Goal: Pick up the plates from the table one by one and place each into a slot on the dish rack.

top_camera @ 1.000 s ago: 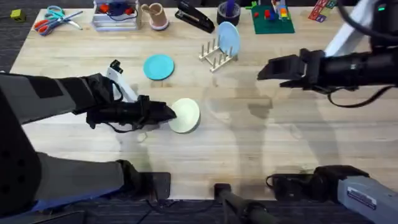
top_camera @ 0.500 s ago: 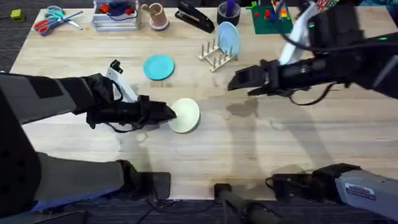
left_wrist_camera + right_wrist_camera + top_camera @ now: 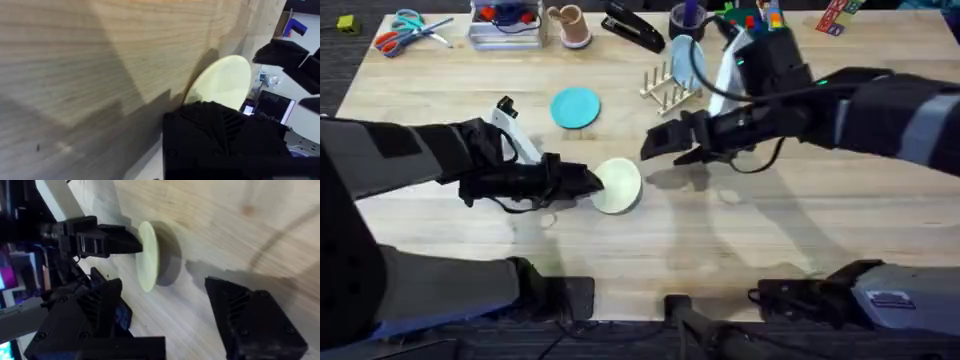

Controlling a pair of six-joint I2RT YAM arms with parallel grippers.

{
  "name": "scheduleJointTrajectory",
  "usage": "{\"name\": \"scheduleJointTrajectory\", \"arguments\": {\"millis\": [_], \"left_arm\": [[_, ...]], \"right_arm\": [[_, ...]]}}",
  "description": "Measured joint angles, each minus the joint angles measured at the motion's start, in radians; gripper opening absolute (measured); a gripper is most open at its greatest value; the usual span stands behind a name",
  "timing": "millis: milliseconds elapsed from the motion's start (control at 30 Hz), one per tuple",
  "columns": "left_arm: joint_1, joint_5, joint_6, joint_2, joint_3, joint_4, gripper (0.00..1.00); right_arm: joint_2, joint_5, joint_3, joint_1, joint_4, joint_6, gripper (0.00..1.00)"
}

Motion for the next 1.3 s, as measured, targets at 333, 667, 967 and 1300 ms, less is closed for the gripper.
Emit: {"name": "scheduleJointTrajectory", "arguments": {"millis": [333, 667, 967, 1300], "left_arm": [[0.000, 0.000, 0.000, 0.000, 0.000, 0.000, 0.041], [0.000, 0.000, 0.000, 0.000, 0.000, 0.000, 0.041], [0.000, 0.000, 0.000, 0.000, 0.000, 0.000, 0.041], [0.004, 0.000, -0.001, 0.000, 0.000, 0.000, 0.041]], "right_arm": [[0.102, -0.003, 0.000, 0.102, 0.130, 0.113, 0.988], [0.155, -0.003, 0.000, 0.175, 0.214, 0.187, 0.981], [0.180, 0.015, 0.000, 0.202, 0.258, 0.241, 0.923], [0.202, 0.029, -0.003, 0.240, 0.259, 0.267, 0.120]]}}
